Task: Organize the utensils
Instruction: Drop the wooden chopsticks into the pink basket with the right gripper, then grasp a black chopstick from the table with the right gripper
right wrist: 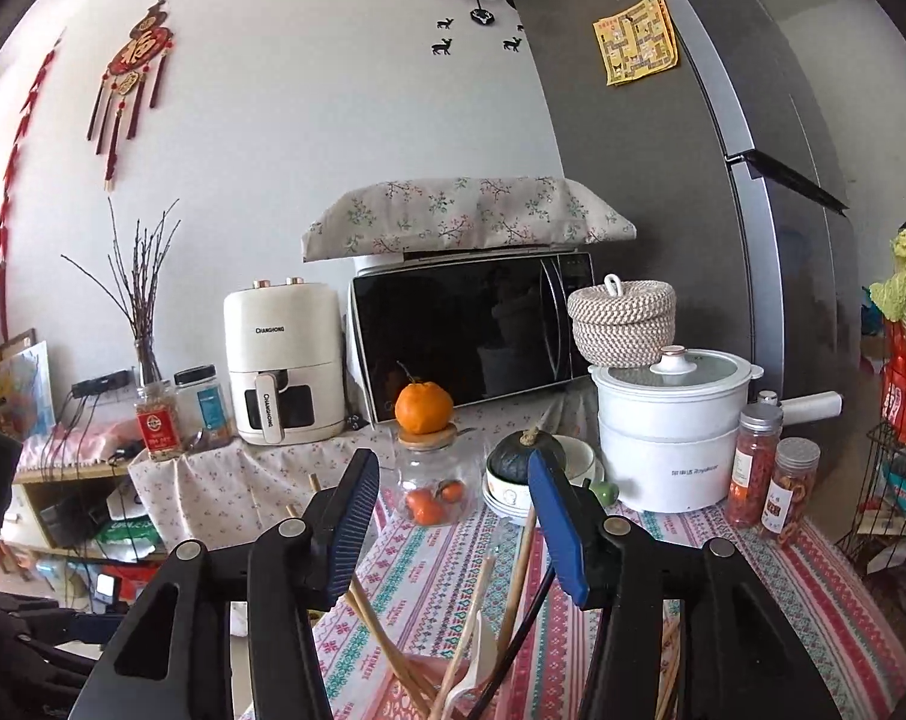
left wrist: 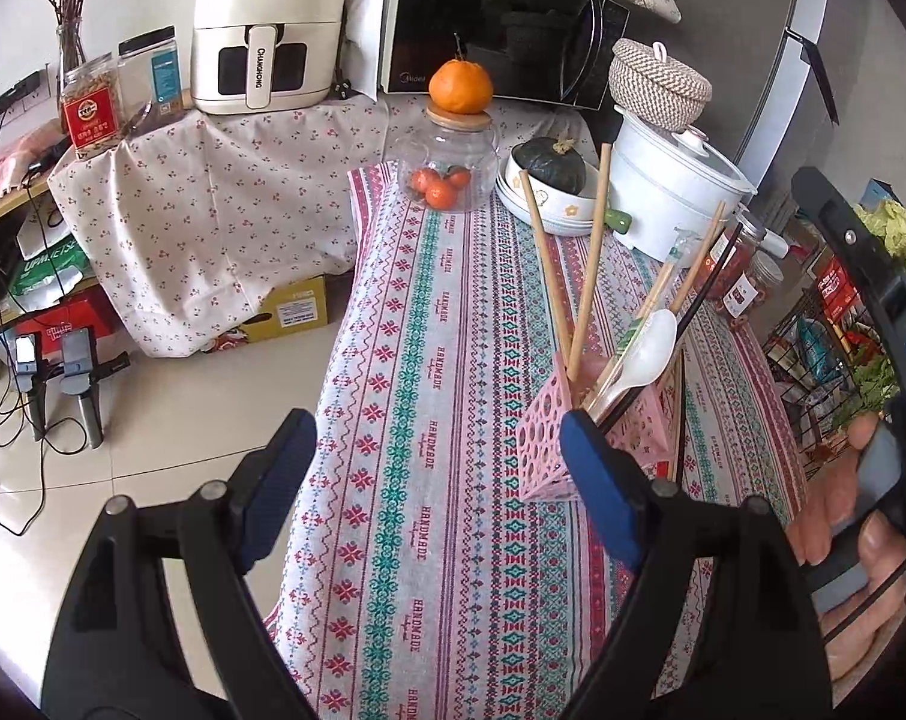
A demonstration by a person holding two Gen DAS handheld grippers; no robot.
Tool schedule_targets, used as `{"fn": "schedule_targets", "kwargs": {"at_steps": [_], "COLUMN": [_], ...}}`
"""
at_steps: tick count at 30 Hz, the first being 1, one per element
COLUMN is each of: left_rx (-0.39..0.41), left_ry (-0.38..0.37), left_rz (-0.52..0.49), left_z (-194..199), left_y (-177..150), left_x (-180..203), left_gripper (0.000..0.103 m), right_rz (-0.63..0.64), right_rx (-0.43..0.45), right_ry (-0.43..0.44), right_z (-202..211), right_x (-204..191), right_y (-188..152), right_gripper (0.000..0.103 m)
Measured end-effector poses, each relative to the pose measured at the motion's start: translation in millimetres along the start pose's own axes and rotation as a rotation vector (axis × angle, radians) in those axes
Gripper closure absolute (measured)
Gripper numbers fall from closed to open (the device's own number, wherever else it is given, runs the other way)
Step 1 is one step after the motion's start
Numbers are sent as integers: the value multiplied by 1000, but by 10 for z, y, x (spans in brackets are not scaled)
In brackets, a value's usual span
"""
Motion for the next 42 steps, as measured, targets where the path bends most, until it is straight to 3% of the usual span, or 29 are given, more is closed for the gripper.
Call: {"fn": "schedule_targets", "kwargs": {"at_steps": [4, 8, 13, 20, 22, 24, 27, 29, 33, 42], "left_rx": [15, 9, -34, -87, -95, -100, -102, -101, -106, -102], "left_ry": [-30, -50, -96, -110, -122, -138, -162, -164, -181, -193], "left_rz": [-52, -100, -164, -211, -214, -218, -231, -239, -247, -250], "left_z": [74, 75, -7, -129, -134, -124, -99, -91, -80, -28], "left_y": [-10, -59, -198, -303, -313, -328, -350, -356, -372, -385], "left_x": [256, 527, 871, 1052, 1066, 1083, 1119, 1125, 1136, 1099], "left_gripper": [17, 8, 7, 7, 7, 7, 7, 7, 7, 7], "right_rz": [-55, -113, -214, -237, -254, -269, -281, -287, -266, -234], "right_rx": [-77, -231, -449, -736, -800, -863, -935, -970, -1007, -1058], "right_ry": [-46, -121, -176, -138, -121, -101, -91, -87, -111, -156], "right_z": [94, 75, -62, -459, -580, -714, -853, -919, -984, -1075], "right_x": [565, 1211, 1805, 1900, 1905, 1899, 1898, 1883, 1872, 1778], "right_y": [256, 147, -393, -1253, -1464, -1657, -1915, -2037, -2180, -2226], "right_gripper": [28, 19, 18, 19, 27, 53, 77, 85, 91, 92]}}
Point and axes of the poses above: each gripper's, at about its wrist camera, not at the fingertips, and z roughly against the way its jaws point, x to its right, y to its top, the point moved 10 cm from there along -z, roughly the way its jaws point, and after that the axes turned 3 degrees about -y, right-handed, at the moved point
